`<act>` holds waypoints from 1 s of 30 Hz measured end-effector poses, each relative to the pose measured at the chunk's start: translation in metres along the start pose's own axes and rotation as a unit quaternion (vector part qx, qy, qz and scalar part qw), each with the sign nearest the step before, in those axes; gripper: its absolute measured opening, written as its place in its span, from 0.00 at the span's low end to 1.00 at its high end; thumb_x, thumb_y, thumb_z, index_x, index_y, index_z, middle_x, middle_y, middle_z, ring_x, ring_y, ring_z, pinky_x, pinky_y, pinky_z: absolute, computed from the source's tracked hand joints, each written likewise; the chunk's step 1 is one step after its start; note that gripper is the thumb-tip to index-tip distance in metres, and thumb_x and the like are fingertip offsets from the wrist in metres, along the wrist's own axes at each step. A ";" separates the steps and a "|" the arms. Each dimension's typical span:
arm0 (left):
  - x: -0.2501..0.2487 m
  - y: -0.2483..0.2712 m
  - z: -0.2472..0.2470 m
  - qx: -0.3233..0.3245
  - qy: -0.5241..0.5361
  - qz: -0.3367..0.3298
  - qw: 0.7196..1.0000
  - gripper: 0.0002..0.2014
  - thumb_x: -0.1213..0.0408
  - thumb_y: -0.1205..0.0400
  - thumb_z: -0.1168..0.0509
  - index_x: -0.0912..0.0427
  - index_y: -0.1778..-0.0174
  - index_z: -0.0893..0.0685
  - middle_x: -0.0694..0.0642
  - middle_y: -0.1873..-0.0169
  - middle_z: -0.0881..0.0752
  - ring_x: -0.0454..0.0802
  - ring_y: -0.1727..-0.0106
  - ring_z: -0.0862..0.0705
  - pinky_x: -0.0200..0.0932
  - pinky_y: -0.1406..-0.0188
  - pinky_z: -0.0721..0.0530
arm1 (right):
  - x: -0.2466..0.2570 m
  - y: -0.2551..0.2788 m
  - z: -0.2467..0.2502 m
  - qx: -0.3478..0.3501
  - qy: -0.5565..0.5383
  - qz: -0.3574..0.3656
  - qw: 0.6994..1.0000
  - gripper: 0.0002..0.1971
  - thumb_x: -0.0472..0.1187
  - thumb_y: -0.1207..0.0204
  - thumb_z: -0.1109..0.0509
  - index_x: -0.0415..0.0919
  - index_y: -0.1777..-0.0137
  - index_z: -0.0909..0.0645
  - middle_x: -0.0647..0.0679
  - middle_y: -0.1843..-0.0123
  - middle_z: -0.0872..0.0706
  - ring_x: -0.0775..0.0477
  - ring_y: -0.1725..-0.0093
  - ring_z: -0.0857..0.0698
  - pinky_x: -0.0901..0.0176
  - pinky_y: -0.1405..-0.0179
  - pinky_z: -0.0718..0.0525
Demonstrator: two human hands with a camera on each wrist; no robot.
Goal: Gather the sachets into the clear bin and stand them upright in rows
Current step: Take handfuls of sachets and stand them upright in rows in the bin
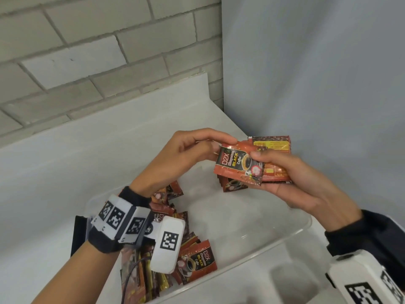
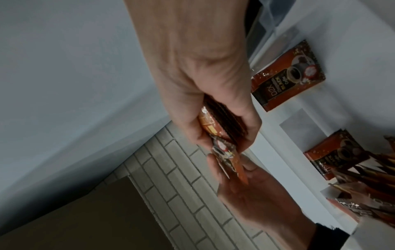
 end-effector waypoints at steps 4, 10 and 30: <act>-0.009 -0.002 -0.004 0.025 -0.065 0.056 0.996 0.16 0.69 0.26 0.27 0.59 0.41 0.13 0.65 0.47 0.12 0.53 0.50 0.13 0.50 0.42 0.14 | -0.005 -0.002 0.002 0.007 -0.004 0.013 1.000 0.23 0.31 0.35 0.31 0.36 0.37 0.20 0.37 0.43 0.10 0.42 0.47 0.09 0.52 0.55 0.10; -0.012 -0.010 0.010 0.096 -0.256 -0.005 0.962 0.10 0.69 0.24 0.27 0.59 0.48 0.09 0.54 0.52 0.13 0.47 0.52 0.15 0.36 0.48 0.18 | -0.001 -0.006 0.009 -0.086 -0.123 0.186 0.971 0.09 0.32 0.33 0.28 0.43 0.54 0.16 0.49 0.62 0.16 0.52 0.62 0.15 0.59 0.52 0.15; 0.060 -0.039 -0.042 0.240 -0.568 -0.133 0.776 0.10 0.74 0.26 0.28 0.63 0.50 0.10 0.62 0.56 0.23 0.61 0.51 0.23 0.53 0.64 0.19 | -0.010 -0.006 0.014 -0.108 -0.075 0.174 0.976 0.13 0.40 0.28 0.27 0.38 0.45 0.19 0.41 0.55 0.17 0.47 0.56 0.16 0.57 0.53 0.14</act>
Point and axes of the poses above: each hand's wrist, its own y-axis away from the middle knuckle, its own z-axis out of the back of the hand, x = y × z, the point moved 3 cm from there along -y, towards the middle knuckle
